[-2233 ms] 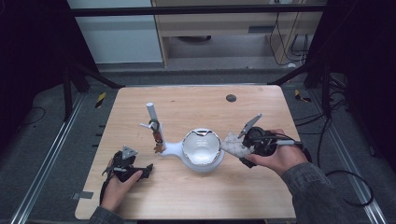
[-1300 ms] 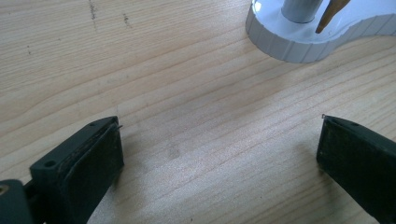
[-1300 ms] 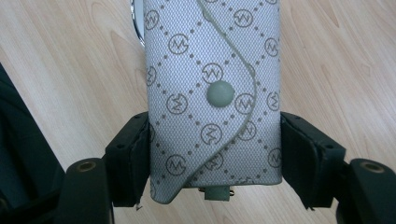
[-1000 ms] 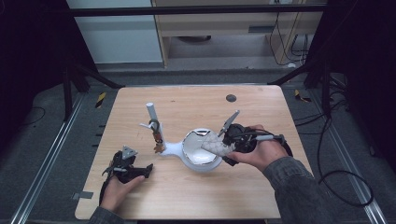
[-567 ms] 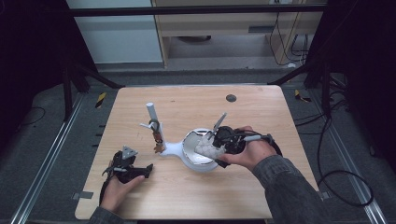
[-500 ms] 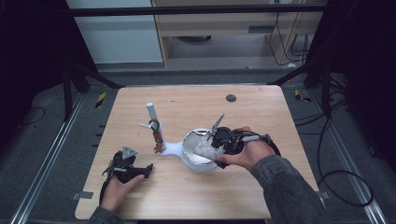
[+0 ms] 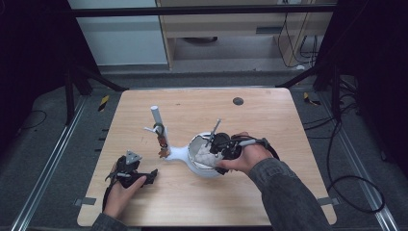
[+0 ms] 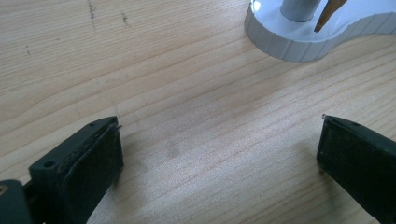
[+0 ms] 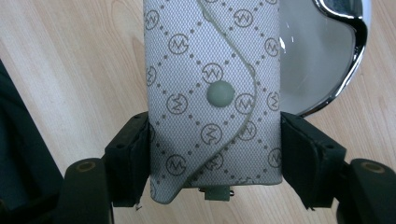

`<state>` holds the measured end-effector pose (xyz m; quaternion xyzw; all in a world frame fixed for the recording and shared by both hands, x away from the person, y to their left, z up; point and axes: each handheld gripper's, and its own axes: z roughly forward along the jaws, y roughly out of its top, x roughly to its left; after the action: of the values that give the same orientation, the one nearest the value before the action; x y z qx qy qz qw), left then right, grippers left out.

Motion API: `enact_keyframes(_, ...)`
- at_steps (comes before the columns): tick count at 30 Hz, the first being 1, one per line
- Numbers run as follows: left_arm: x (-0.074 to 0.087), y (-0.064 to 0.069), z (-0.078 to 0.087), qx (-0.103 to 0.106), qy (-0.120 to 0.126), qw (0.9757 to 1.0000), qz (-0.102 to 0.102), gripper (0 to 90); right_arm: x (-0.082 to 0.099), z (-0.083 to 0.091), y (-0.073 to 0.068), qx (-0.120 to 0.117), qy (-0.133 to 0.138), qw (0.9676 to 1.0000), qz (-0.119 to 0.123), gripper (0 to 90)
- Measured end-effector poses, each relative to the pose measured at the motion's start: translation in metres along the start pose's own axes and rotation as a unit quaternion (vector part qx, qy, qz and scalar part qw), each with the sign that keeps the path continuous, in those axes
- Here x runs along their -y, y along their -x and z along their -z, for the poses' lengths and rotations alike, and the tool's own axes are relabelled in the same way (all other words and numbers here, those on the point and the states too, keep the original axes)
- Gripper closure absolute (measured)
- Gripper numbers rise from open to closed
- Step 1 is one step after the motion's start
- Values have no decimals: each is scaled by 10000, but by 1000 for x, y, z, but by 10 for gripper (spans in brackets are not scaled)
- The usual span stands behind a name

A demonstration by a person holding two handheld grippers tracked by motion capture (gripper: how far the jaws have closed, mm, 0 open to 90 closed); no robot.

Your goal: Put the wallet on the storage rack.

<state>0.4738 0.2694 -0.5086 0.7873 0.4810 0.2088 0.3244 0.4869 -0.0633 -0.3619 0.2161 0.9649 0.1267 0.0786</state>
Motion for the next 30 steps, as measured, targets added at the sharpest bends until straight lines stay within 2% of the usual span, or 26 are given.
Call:
enact_keyframes(12,0,0,0,-9,-3,10000,1,0,-11,-9,7,51,-216,9997,-57,311)
enact_keyframes(17,0,0,0,-10,-4,10000,-2,0,-13,-12,14,61,-233,9996,-152,311)
enact_keyframes(30,0,0,0,-12,-4,10000,-2,0,-18,-16,20,71,-323,9993,-199,310)
